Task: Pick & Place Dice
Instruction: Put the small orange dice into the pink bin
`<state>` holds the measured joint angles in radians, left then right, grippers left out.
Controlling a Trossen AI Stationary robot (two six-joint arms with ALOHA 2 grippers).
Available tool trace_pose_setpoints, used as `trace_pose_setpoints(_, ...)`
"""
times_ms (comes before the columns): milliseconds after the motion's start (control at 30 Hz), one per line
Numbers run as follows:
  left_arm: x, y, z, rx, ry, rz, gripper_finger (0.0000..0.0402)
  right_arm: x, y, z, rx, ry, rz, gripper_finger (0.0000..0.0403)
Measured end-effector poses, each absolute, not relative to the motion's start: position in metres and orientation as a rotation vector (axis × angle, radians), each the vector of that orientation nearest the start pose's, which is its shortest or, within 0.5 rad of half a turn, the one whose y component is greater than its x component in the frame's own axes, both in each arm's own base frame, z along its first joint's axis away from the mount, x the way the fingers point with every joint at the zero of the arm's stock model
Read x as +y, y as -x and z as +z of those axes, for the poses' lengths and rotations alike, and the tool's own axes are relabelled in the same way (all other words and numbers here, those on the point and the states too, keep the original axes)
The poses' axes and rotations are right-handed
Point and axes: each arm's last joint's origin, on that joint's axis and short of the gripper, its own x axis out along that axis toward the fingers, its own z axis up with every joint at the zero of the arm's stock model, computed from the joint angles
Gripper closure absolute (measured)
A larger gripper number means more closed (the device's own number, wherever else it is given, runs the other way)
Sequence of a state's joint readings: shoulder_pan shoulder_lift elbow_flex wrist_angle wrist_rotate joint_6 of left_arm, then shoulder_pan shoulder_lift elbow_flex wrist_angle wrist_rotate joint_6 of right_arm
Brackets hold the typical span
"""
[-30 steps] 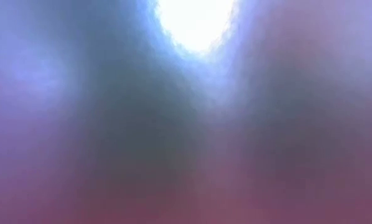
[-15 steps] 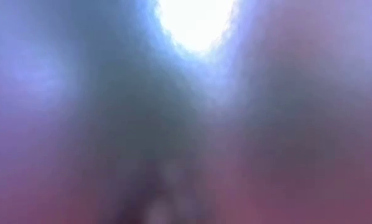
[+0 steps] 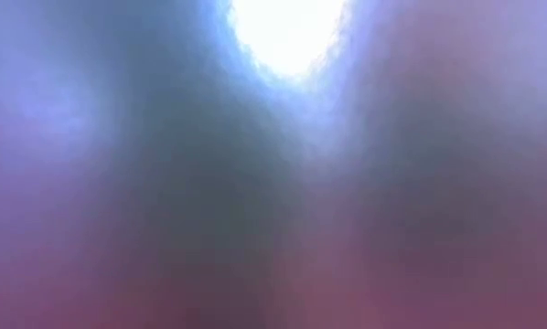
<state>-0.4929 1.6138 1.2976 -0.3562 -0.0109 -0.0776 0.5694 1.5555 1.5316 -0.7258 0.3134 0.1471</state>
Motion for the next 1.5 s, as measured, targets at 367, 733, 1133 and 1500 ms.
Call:
trace_pose_setpoints(367,-0.103,-0.279,0.309,0.705,-0.046,-0.148,0.0238,0.172,-0.285,0.357,0.693,0.178,0.192,0.0003)
trace_pose_setpoints(733,-0.008,-0.247,0.277,0.782,0.225,0.255,0.0220,0.172,-0.285,0.357,0.691,0.180,0.193,0.0003)
trace_pose_setpoints(1133,0.107,-0.194,0.227,0.998,0.489,0.791,0.0194,0.172,-0.285,0.357,0.690,0.176,0.192,0.0003)
trace_pose_setpoints(1500,0.147,-0.161,0.196,1.110,0.572,0.889,0.0179,0.172,-0.285,0.357,0.690,0.172,0.191,0.0003)
